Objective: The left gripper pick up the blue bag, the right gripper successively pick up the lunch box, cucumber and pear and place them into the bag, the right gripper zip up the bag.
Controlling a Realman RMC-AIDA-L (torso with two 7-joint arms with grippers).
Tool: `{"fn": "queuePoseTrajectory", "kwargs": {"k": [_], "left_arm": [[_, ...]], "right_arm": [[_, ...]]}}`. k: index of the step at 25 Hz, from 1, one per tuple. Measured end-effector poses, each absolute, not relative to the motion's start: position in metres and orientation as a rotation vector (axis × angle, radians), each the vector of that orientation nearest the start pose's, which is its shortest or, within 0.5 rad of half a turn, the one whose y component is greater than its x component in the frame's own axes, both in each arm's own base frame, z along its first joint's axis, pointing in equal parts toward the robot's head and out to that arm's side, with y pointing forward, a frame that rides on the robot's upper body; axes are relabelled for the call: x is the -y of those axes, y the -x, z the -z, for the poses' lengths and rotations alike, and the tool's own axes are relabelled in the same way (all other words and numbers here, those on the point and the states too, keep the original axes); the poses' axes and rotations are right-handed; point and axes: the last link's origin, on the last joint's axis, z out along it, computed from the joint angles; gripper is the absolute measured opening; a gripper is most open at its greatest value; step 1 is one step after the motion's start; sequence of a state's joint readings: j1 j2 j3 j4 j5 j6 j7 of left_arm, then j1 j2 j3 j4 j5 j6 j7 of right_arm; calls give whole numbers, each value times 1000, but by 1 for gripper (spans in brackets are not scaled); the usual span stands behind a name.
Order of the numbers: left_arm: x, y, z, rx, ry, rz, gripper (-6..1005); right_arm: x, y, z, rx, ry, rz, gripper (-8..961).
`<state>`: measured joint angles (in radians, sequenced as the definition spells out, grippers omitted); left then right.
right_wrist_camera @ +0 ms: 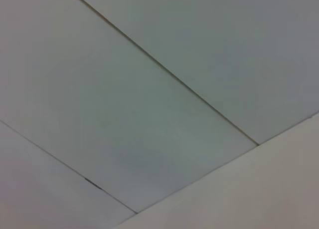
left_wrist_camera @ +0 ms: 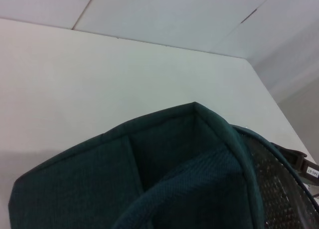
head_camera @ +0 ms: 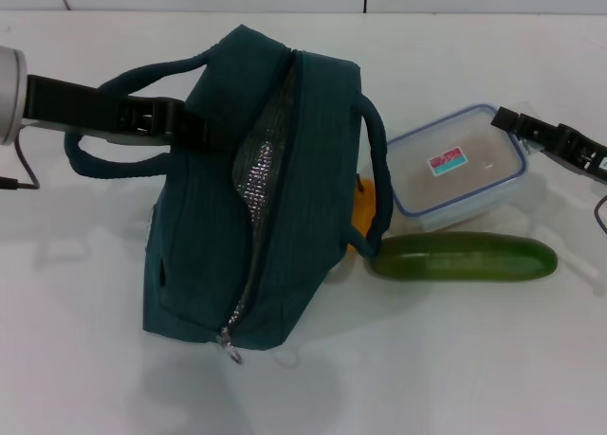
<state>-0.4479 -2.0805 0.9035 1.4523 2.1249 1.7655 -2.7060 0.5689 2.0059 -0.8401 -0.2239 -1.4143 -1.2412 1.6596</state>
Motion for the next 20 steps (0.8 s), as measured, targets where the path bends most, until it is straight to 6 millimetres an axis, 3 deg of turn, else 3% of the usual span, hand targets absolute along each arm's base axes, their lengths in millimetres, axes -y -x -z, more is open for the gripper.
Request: {"fn": "queuePoseTrajectory", "kwargs": {"k": [14, 20], "left_arm": [[-326, 188, -78, 1540, 2482, 372, 42], [-326, 187, -78, 1537, 2487, 371, 42]], "right_arm": [[-355, -284, 14, -1458, 2111, -1150, 331], [-355, -285, 14, -1461, 2107, -1144, 195]]}}
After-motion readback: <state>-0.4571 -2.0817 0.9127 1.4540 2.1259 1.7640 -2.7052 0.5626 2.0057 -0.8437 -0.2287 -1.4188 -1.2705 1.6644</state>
